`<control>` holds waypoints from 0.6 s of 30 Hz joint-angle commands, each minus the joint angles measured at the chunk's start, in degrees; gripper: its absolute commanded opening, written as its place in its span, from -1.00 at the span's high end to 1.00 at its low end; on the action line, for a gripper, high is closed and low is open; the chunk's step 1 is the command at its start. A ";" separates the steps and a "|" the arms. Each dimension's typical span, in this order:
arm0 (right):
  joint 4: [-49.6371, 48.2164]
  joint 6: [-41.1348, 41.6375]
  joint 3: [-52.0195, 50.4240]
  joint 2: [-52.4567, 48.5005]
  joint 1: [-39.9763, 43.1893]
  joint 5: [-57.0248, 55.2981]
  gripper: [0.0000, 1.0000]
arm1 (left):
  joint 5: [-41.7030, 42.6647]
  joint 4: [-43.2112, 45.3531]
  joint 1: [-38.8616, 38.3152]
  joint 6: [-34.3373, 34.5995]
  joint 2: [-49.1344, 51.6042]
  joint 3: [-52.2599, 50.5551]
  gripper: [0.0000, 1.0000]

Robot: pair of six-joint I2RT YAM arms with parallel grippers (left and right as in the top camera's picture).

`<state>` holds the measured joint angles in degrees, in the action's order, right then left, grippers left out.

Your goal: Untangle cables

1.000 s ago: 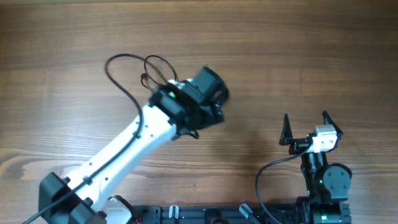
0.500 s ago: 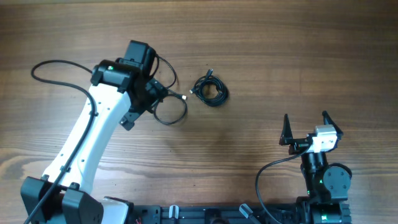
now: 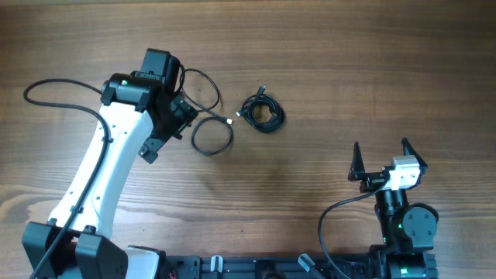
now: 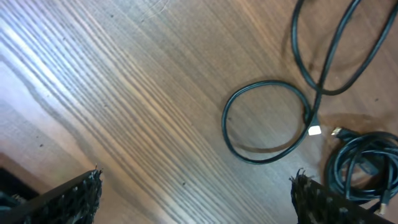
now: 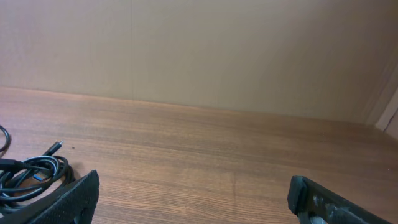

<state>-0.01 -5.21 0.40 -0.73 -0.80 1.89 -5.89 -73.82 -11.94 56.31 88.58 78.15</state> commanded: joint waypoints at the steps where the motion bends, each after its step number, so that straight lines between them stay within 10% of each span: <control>1: -0.11 0.72 -0.11 0.46 0.24 0.48 -1.00 | 6.03 -0.74 -0.42 -6.84 0.39 -0.48 -1.00; 18: -0.11 0.74 -0.11 0.46 0.24 0.48 -0.99 | 2.78 6.82 -18.27 -13.46 0.44 -0.48 -1.00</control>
<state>-0.01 -5.21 0.40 -0.73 -0.80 1.89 -1.21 -67.26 -30.13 43.35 88.58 78.13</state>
